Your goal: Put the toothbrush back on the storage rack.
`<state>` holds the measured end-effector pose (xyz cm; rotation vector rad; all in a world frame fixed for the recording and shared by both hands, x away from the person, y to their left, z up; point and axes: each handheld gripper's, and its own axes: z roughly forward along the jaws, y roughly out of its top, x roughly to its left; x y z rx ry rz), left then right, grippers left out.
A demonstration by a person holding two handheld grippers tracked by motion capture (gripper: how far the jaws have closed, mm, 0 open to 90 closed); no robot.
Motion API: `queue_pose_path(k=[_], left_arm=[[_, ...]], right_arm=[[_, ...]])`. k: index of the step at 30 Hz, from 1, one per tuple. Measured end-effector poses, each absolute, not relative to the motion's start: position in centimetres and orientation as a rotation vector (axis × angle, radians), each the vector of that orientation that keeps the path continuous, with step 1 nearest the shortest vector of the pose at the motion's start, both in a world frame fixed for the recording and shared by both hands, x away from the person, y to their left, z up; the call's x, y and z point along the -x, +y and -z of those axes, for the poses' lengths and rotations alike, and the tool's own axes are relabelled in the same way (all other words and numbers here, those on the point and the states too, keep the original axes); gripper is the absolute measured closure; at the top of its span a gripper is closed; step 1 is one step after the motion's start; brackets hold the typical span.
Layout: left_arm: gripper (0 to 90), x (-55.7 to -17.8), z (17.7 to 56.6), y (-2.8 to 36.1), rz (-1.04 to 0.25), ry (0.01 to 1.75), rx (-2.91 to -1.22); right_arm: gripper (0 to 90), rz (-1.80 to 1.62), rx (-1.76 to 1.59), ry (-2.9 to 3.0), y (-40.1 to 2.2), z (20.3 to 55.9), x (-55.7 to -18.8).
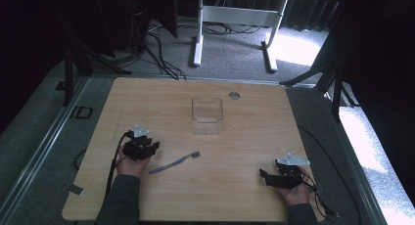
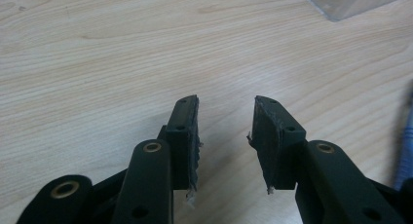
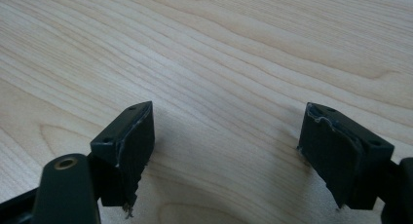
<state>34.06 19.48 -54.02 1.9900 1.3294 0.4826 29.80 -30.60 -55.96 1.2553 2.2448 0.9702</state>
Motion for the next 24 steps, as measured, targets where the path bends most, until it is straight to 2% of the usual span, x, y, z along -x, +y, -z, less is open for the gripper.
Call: queue_pose_path(k=[24], left_arm=[[59.2, -32.5, 49.3, 19.0, -0.450, 1.154, -2.028]], right_arm=[[20.8, -0.967, -1.263, 2.237, -30.6, 56.0, -29.7]])
